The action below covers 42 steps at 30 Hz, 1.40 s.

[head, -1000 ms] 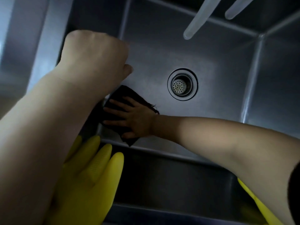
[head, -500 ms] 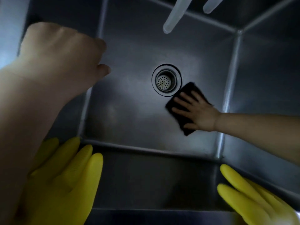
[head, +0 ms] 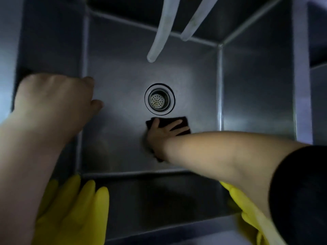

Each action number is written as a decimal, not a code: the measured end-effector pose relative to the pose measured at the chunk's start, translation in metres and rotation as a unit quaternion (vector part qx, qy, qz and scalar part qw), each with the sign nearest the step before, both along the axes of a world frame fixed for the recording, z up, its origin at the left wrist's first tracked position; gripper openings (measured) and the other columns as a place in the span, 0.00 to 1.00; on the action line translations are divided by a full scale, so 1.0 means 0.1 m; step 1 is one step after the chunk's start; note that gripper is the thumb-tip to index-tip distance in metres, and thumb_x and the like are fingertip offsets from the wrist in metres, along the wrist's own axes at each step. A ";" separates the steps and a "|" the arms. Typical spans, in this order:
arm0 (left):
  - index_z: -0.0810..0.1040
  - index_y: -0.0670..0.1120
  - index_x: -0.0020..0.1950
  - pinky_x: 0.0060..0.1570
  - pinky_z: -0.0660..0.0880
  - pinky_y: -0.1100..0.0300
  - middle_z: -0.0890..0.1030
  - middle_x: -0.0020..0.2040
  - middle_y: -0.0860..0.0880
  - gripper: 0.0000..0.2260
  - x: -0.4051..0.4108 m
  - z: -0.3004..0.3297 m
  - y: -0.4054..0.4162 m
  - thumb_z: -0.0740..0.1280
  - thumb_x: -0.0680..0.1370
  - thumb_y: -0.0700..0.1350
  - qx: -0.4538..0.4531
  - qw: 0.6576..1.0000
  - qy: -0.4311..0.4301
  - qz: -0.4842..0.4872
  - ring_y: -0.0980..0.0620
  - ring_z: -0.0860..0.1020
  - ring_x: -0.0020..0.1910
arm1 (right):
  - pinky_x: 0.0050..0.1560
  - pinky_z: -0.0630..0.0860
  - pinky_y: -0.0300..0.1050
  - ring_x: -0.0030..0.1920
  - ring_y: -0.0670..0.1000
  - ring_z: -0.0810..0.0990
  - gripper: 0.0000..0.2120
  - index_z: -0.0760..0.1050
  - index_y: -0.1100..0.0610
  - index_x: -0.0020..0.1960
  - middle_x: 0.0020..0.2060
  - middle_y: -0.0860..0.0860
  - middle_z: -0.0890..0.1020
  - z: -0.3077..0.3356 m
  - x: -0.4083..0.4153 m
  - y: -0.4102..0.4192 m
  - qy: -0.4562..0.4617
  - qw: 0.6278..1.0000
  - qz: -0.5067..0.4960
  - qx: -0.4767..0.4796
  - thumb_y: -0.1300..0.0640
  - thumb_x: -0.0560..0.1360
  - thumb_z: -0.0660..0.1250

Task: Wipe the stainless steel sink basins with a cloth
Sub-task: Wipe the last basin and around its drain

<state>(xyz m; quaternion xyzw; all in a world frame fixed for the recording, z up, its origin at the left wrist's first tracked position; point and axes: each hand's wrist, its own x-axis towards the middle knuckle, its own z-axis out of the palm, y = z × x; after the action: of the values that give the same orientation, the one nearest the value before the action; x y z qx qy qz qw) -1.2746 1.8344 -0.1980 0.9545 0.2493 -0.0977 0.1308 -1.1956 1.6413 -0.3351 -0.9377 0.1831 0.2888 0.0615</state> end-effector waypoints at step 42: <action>0.73 0.43 0.48 0.38 0.76 0.45 0.79 0.34 0.35 0.23 -0.07 -0.09 0.09 0.57 0.67 0.61 0.044 0.996 0.063 -0.055 0.37 0.78 0.32 | 0.73 0.43 0.58 0.77 0.59 0.46 0.33 0.48 0.52 0.78 0.77 0.57 0.51 -0.12 1.20 -0.21 -0.163 0.846 0.507 0.033 0.45 0.77 0.54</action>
<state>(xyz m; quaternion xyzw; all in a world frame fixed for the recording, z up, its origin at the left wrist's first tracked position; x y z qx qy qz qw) -1.2812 1.8436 -0.2067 0.9635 0.2083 -0.1541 0.0673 -1.0759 1.6201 -0.3468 -0.9309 -0.3403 0.1287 -0.0340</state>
